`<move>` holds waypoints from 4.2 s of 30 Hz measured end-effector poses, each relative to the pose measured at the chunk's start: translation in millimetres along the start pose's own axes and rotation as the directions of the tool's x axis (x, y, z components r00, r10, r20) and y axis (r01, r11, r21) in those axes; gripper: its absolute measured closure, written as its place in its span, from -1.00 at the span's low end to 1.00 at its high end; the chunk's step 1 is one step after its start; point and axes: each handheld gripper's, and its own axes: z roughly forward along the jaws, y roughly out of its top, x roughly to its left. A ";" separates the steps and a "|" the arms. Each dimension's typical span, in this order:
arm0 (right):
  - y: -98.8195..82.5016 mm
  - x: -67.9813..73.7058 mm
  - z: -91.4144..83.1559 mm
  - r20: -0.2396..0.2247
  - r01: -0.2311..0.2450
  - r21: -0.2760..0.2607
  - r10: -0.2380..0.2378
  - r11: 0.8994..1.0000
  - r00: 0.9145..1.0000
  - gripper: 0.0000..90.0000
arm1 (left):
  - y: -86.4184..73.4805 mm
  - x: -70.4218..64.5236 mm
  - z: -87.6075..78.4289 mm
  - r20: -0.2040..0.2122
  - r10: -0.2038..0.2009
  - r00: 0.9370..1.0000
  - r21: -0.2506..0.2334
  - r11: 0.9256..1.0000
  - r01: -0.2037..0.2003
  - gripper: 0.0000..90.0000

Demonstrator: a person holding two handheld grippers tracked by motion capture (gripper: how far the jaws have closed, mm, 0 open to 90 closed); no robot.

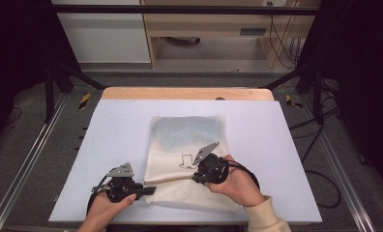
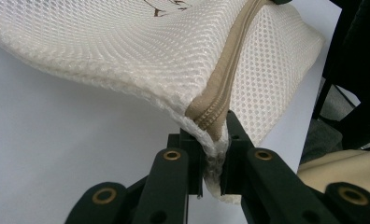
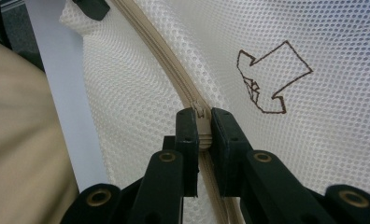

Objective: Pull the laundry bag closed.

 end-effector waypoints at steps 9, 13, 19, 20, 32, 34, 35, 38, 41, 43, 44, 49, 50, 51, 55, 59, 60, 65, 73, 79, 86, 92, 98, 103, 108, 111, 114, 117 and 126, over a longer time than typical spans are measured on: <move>-4.5 -2.6 -5.3 0.007 -0.012 -0.007 0.012 1.000 1.000 0.82 | 0.2 -0.2 -0.3 -0.001 0.002 1.000 -0.002 1.000 -0.002 0.83; -6.4 -3.5 -6.7 0.010 -0.017 -0.010 0.017 1.000 1.000 0.82 | 0.4 -0.5 -0.6 0.000 0.003 1.000 -0.005 1.000 -0.003 0.83; -9.1 -4.8 -9.1 0.018 -0.025 -0.010 0.025 1.000 1.000 0.82 | 0.5 -0.6 -0.6 0.000 0.004 1.000 -0.005 1.000 -0.004 0.83; -9.8 -5.2 -9.7 0.018 -0.025 -0.012 0.025 1.000 1.000 0.82 | 0.5 -0.6 -0.6 0.000 0.004 1.000 -0.005 1.000 -0.004 0.83; -15.9 -7.7 -15.1 0.027 -0.041 -0.017 0.042 0.999 0.999 0.82 | 0.7 -0.7 -0.7 0.001 0.004 1.000 -0.005 1.000 -0.004 0.83; -17.2 -8.3 -16.1 0.027 -0.043 -0.017 0.043 0.999 0.999 0.82 | 0.6 -0.7 -0.5 0.000 0.004 1.000 -0.005 1.000 -0.004 0.83; -17.8 -8.5 -16.3 0.027 -0.044 -0.019 0.044 0.999 0.999 0.82 | 0.7 -0.7 -0.6 0.001 0.004 1.000 -0.006 1.000 -0.004 0.83; -19.2 -8.7 -16.7 0.029 -0.046 -0.016 0.047 0.999 0.998 0.82 | 0.6 -0.7 -0.6 0.000 0.005 1.000 -0.005 1.000 -0.005 0.83; -19.8 -8.7 -17.4 0.027 -0.045 -0.019 0.046 0.999 0.999 0.82 | 0.7 -1.0 -0.4 0.001 0.005 1.000 -0.004 1.000 -0.005 0.83; -20.1 -8.1 -17.9 0.026 -0.049 -0.018 0.049 0.999 0.998 0.82 | 0.7 -0.9 -0.5 0.001 0.006 1.000 -0.004 1.000 -0.006 0.83; -20.3 -8.1 -17.8 0.028 -0.047 -0.020 0.047 0.999 0.998 0.82 | 0.6 -0.7 -0.5 0.000 0.005 1.000 -0.004 1.000 -0.005 0.83; -22.7 -9.0 -18.9 0.032 -0.054 -0.018 0.054 0.998 0.998 0.82 | 0.7 -0.9 -0.5 0.001 0.007 1.000 -0.004 1.000 -0.007 0.83; -23.3 -9.5 -19.2 0.031 -0.052 -0.022 0.053 0.998 0.998 0.82 | 0.7 -0.8 -0.5 0.001 0.006 1.000 -0.004 1.000 -0.006 0.83; -23.7 -9.5 -19.4 0.031 -0.053 -0.019 0.054 0.998 0.998 0.82 | 0.7 -0.8 -0.6 0.000 0.006 1.000 -0.004 1.000 -0.006 0.83; -25.3 -9.6 -20.0 0.031 -0.056 -0.018 0.057 0.998 0.998 0.82 | 0.8 -1.0 -0.6 0.000 0.007 1.000 -0.004 1.000 -0.007 0.83; -26.2 -9.5 -20.6 0.029 -0.054 -0.021 0.054 0.998 0.998 0.82 | 0.8 -1.2 -0.4 0.001 0.010 1.000 -0.002 1.000 -0.010 0.83; -26.3 -9.7 -20.7 0.028 -0.052 -0.020 0.053 0.998 0.998 0.82 | 0.8 -1.4 -0.3 0.000 0.011 1.000 -0.002 1.000 -0.011 0.83; -28.0 -9.8 -21.1 0.030 -0.056 -0.022 0.057 0.998 0.998 0.82 | 1.0 -1.7 -0.4 0.000 0.014 1.000 -0.002 1.000 -0.014 0.83; -31.8 -11.6 -24.4 0.038 -0.073 -0.022 0.073 0.997 0.997 0.82 | 1.3 -2.0 -0.6 0.002 0.016 1.000 -0.004 1.000 -0.016 0.83; -33.5 -11.9 -24.6 0.036 -0.068 -0.026 0.069 0.997 0.997 0.82 | 1.3 -2.6 -0.1 0.002 0.018 1.000 -0.004 1.000 -0.018 0.83; -36.5 -13.2 -26.4 0.042 -0.080 -0.022 0.081 0.997 0.996 0.82 | 1.3 -2.8 0.0 0.004 0.019 1.000 -0.003 1.000 -0.019 0.82; -39.6 -14.7 -28.8 0.044 -0.082 -0.023 0.083 0.996 0.996 0.82 | 1.4 -2.9 0.1 0.006 0.017 1.000 -0.005 1.000 -0.017 0.82; -42.2 -15.6 -31.5 0.049 -0.089 -0.024 0.090 0.996 0.995 0.82 | 1.4 -3.0 0.2 0.006 0.018 1.000 -0.005 1.000 -0.018 0.82; -45.6 -17.1 -33.6 0.054 -0.100 -0.030 0.101 0.995 0.993 0.82 | 1.2 -2.9 0.4 0.006 0.017 1.000 -0.005 1.000 -0.017 0.82; -47.3 -17.4 -34.7 0.059 -0.101 -0.029 0.103 0.994 0.993 0.82 | 0.9 -3.0 1.1 0.008 0.016 1.000 -0.003 1.000 -0.016 0.82; -48.4 -17.8 -34.9 0.056 -0.101 -0.030 0.102 0.994 0.993 0.82 | 1.0 -3.0 1.2 0.007 0.018 1.000 -0.002 1.000 -0.018 0.82; -49.4 -18.0 -35.4 0.060 -0.106 -0.029 0.108 0.994 0.992 0.82 | 0.9 -2.9 1.3 0.009 0.016 1.000 -0.003 1.000 -0.016 0.82; -50.1 -18.2 -36.1 0.060 -0.109 -0.032 0.110 0.994 0.992 0.82 | 0.9 -3.1 1.3 0.007 0.018 1.000 -0.002 1.000 -0.018 0.82; -54.0 -20.3 -39.4 0.065 -0.115 -0.033 0.117 0.993 0.991 0.82 | 0.8 -3.0 1.3 0.006 0.019 1.000 -0.004 1.000 -0.019 0.82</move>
